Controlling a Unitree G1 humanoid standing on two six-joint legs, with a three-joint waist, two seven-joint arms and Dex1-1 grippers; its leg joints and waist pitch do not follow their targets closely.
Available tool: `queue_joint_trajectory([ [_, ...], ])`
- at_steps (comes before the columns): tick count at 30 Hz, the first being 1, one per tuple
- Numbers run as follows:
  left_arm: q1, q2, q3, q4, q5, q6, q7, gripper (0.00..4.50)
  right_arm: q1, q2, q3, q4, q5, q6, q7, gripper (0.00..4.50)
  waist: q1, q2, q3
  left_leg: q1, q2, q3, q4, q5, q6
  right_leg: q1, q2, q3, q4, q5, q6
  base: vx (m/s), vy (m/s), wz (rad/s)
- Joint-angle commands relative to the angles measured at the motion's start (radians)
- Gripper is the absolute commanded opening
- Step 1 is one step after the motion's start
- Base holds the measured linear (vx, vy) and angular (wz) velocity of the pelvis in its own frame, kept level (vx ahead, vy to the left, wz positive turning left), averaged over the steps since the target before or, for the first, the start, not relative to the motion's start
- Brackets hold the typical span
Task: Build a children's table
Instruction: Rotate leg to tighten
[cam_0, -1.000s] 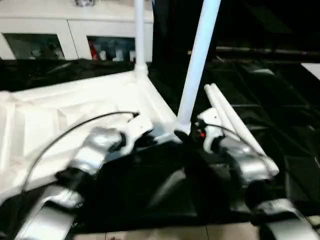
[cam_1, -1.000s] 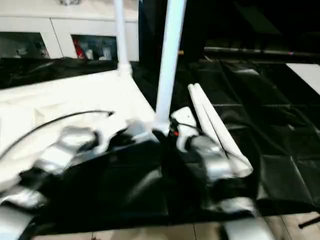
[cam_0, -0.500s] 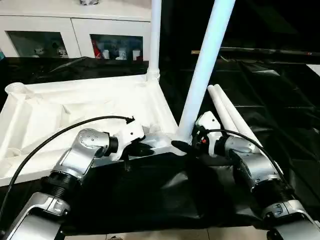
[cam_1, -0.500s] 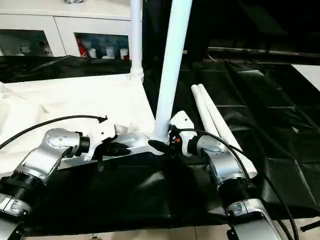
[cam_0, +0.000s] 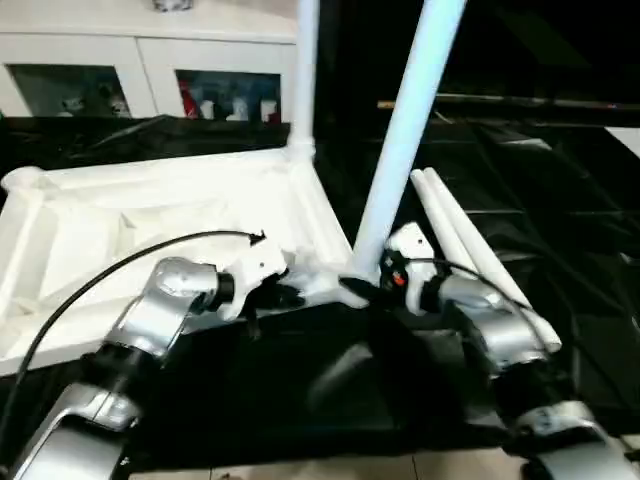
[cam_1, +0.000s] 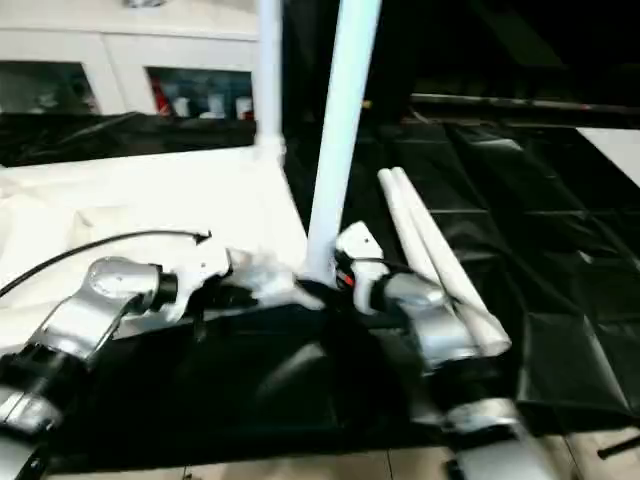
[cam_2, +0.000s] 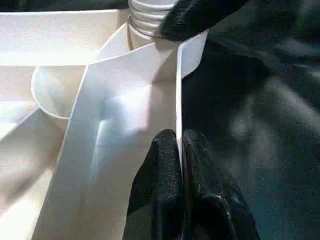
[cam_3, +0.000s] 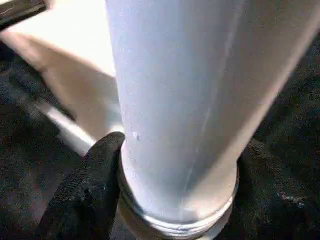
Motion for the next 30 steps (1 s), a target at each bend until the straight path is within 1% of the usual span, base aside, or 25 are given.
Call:
queue_joint_trajectory([
  [1, 0.005, -0.018, -0.002, 0.002, -0.021, -0.008, -0.006, 0.00, -0.009, -0.026, -0.058, 0.045, -0.008, 0.020, -0.093, 2.72, -0.001, -0.002, -0.060, 0.000, 0.005, 0.007, -0.063, -0.178, 0.011, 0.057, -0.047, 0.048, -0.071, -0.235, -0.170, 0.000, 0.000, 0.00],
  [2, -0.045, -0.085, 0.005, 0.088, 0.014, 0.000, 0.125, 0.00, -0.023, 0.033, -0.112, 0.099, -0.006, 0.035, -0.287, 2.72, 0.000, 0.000, -0.058, 0.002, 0.005, 0.010, -0.063, -0.186, 0.012, 0.052, -0.046, 0.050, -0.075, -0.249, -0.163, 0.000, 0.000, 0.00],
  [3, -0.045, -0.085, 0.005, 0.088, 0.014, 0.000, 0.125, 0.00, -0.023, 0.033, -0.112, 0.099, -0.006, 0.035, -0.287, 2.72, 0.000, 0.000, -0.058, 0.002, 0.005, 0.010, -0.063, -0.186, 0.012, 0.052, -0.046, 0.050, -0.075, -0.249, -0.163, 0.000, 0.000, 0.00],
  [4, -0.076, -0.128, 0.009, 0.136, 0.029, 0.010, 0.201, 0.00, -0.032, 0.069, -0.140, 0.127, 0.000, 0.045, -0.388, 2.72, -0.003, 0.001, -0.056, 0.007, 0.001, 0.010, -0.065, -0.200, -0.010, 0.047, -0.046, 0.050, -0.084, -0.305, -0.146, 0.000, 0.000, 0.00],
  [5, -0.101, -0.166, 0.010, 0.173, 0.043, 0.011, 0.267, 0.00, -0.039, 0.098, -0.156, 0.146, 0.005, 0.050, -0.454, 2.72, 0.000, -0.001, -0.058, 0.010, 0.002, 0.009, -0.064, -0.207, -0.017, 0.048, -0.047, 0.050, -0.085, -0.317, -0.140, 0.000, 0.000, 0.00],
  [7, -0.128, -0.214, 0.015, 0.211, 0.050, 0.014, 0.334, 0.00, -0.050, 0.132, -0.164, 0.164, 0.004, 0.046, -0.521, 2.72, 0.004, -0.001, -0.059, 0.013, 0.002, 0.010, -0.063, -0.215, -0.013, 0.044, -0.047, 0.050, -0.085, -0.299, -0.139, 0.000, 0.000, 0.00],
  [8, -0.149, -0.251, 0.012, 0.239, 0.057, 0.011, 0.375, 0.00, -0.063, 0.160, -0.160, 0.180, -0.003, 0.034, -0.563, 2.72, 0.006, -0.003, -0.059, 0.006, -0.001, 0.009, -0.062, -0.204, -0.006, 0.049, -0.046, 0.049, -0.083, -0.282, -0.138, 0.000, 0.000, 0.00],
  [9, -0.159, -0.268, 0.005, 0.252, 0.063, 0.005, 0.388, 0.00, -0.071, 0.175, -0.154, 0.188, -0.012, 0.021, -0.584, 2.72, 0.005, -0.004, -0.062, 0.001, -0.001, 0.008, -0.063, -0.186, 0.002, 0.052, -0.046, 0.050, -0.079, -0.258, -0.135, 0.000, 0.000, 0.00],
  [10, -0.162, -0.272, 0.002, 0.258, 0.066, 0.001, 0.390, 0.00, -0.075, 0.180, -0.151, 0.192, -0.016, 0.014, -0.591, 2.72, 0.005, -0.003, -0.062, 0.001, -0.002, 0.009, -0.062, -0.185, 0.004, 0.050, -0.046, 0.049, -0.080, -0.257, -0.134, 0.000, 0.000, 0.00],
  [11, -0.166, -0.275, -0.002, 0.264, 0.069, -0.008, 0.386, 0.00, -0.079, 0.185, -0.148, 0.199, -0.020, 0.004, -0.595, 2.72, 0.006, 0.008, -0.062, 0.002, -0.002, 0.008, -0.062, -0.187, 0.003, 0.050, -0.047, 0.049, -0.079, -0.255, -0.136, 0.000, 0.000, 0.00],
  [12, -0.166, -0.274, -0.003, 0.263, 0.069, -0.013, 0.379, 0.00, -0.082, 0.186, -0.148, 0.204, -0.020, -0.003, -0.596, 2.72, 0.006, 0.000, -0.062, -0.001, -0.003, 0.008, -0.062, -0.187, 0.007, 0.053, -0.046, 0.049, -0.081, -0.252, -0.130, 0.000, 0.000, 0.00],
  [13, -0.167, -0.273, -0.004, 0.268, 0.071, -0.025, 0.370, 0.00, -0.089, 0.190, -0.151, 0.215, -0.020, -0.014, -0.602, 2.72, 0.007, 0.000, -0.063, -0.003, -0.003, 0.007, -0.062, -0.183, 0.013, 0.055, -0.047, 0.048, -0.079, -0.245, -0.129, 0.000, 0.000, 0.00],
  [15, -0.168, -0.273, -0.004, 0.273, 0.074, -0.034, 0.366, 0.00, -0.093, 0.193, -0.154, 0.222, -0.020, -0.021, -0.608, 2.72, 0.006, 0.000, -0.062, -0.003, -0.003, 0.008, -0.062, -0.189, 0.017, 0.054, -0.046, 0.048, -0.081, -0.255, -0.128, 0.000, 0.000, 0.00],
  [16, -0.170, -0.270, -0.004, 0.283, 0.079, -0.047, 0.362, 0.00, -0.098, 0.194, -0.157, 0.230, -0.023, -0.034, -0.615, 3.07, 0.006, 0.000, -0.062, -0.002, -0.003, 0.008, -0.062, -0.194, 0.019, 0.053, -0.047, 0.048, -0.083, -0.264, -0.127, 0.000, 0.000, 0.00],
  [17, -0.170, -0.266, -0.003, 0.294, 0.084, -0.060, 0.360, 0.00, -0.101, 0.195, -0.163, 0.233, -0.019, -0.048, -0.607, 3.28, 0.005, 0.000, -0.060, -0.002, -0.002, 0.008, -0.063, -0.204, 0.018, 0.052, -0.047, 0.047, -0.085, -0.281, -0.124, 0.000, 0.000, 0.00],
  [18, -0.173, -0.265, -0.003, 0.307, 0.088, -0.071, 0.363, 0.00, -0.104, 0.196, -0.168, 0.238, -0.017, -0.058, -0.606, 3.42, 0.005, 0.001, -0.061, -0.001, -0.003, 0.007, -0.063, -0.208, 0.019, 0.052, -0.047, 0.047, -0.086, -0.290, -0.122, 0.000, 0.000, 0.00],
  [20, -0.177, -0.260, -0.001, 0.326, 0.093, -0.089, 0.365, 0.00, -0.109, 0.195, -0.172, 0.238, -0.013, -0.079, -0.592, 3.46, 0.004, 0.000, -0.060, -0.002, -0.003, 0.007, -0.064, -0.222, 0.018, 0.051, -0.047, 0.047, -0.089, -0.308, -0.116, 0.000, 0.000, 0.00],
  [21, -0.177, -0.260, -0.001, 0.327, 0.093, -0.092, 0.365, 0.00, -0.109, 0.193, -0.171, 0.235, -0.014, -0.082, -0.591, 3.59, 0.002, 0.000, -0.059, -0.003, -0.003, 0.006, -0.065, -0.228, 0.017, 0.051, -0.047, 0.046, -0.090, -0.322, -0.114, 0.000, 0.000, 0.00],
  [22, -0.179, -0.257, 0.000, 0.333, 0.094, -0.102, 0.366, 0.00, -0.108, 0.189, -0.168, 0.223, -0.017, -0.094, -0.588, 3.83, 0.002, -0.002, -0.057, -0.001, -0.003, 0.006, -0.066, -0.240, 0.019, 0.049, -0.047, 0.045, -0.094, -0.348, -0.108, 0.000, 0.000, 0.00],
  [24, -0.178, -0.252, -0.003, 0.336, 0.096, -0.131, 0.359, 0.00, -0.099, 0.176, -0.158, 0.187, -0.025, -0.108, -0.575, 3.84, 0.002, -0.002, -0.056, -0.002, -0.003, 0.005, -0.066, -0.250, 0.021, 0.049, -0.049, 0.045, -0.098, -0.383, -0.096, 0.000, 0.000, 0.00],
  [25, -0.177, -0.252, -0.002, 0.336, 0.095, -0.172, 0.362, 0.00, -0.078, 0.157, -0.148, 0.125, -0.027, -0.109, -0.547, 3.84, 0.003, -0.007, -0.056, -0.002, -0.004, 0.005, -0.066, -0.251, 0.025, 0.048, -0.048, 0.044, -0.101, -0.402, -0.087, 0.000, 0.000, 0.00],
  [27, -0.182, -0.262, 0.018, 0.343, 0.086, -0.222, 0.394, 0.00, -0.042, 0.131, -0.136, 0.036, -0.026, -0.097, -0.505, 3.84, 0.008, -0.007, -0.056, -0.004, -0.003, 0.005, -0.066, -0.235, 0.033, 0.050, -0.048, 0.046, -0.101, -0.393, -0.071, 0.000, 0.000, 0.00],
  [28, -0.185, -0.268, 0.028, 0.345, 0.074, -0.226, 0.385, 0.00, -0.023, 0.118, -0.130, 0.000, -0.028, -0.091, -0.489, 3.84, 0.007, -0.017, -0.059, -0.008, -0.003, 0.006, -0.065, -0.213, 0.038, 0.053, -0.047, 0.046, -0.096, -0.369, -0.068, 0.000, 0.000, 0.00],
  [29, -0.187, -0.270, 0.031, 0.348, 0.070, -0.227, 0.380, 0.46, -0.018, 0.115, -0.128, -0.008, -0.030, -0.091, -0.485, 3.83, 0.011, -0.013, -0.058, -0.008, -0.003, 0.006, -0.064, -0.194, 0.043, 0.052, -0.048, 0.046, -0.095, -0.357, -0.069, 0.000, 0.000, 0.00],
  [30, -0.193, -0.271, 0.045, 0.344, 0.060, -0.231, 0.386, 0.57, 0.015, 0.092, -0.114, -0.068, -0.036, -0.078, -0.458, 3.83, 0.009, -0.016, -0.058, -0.009, -0.004, 0.007, -0.064, -0.189, 0.046, 0.053, -0.046, 0.046, -0.094, -0.352, -0.071, 0.000, 0.000, 0.00],
])
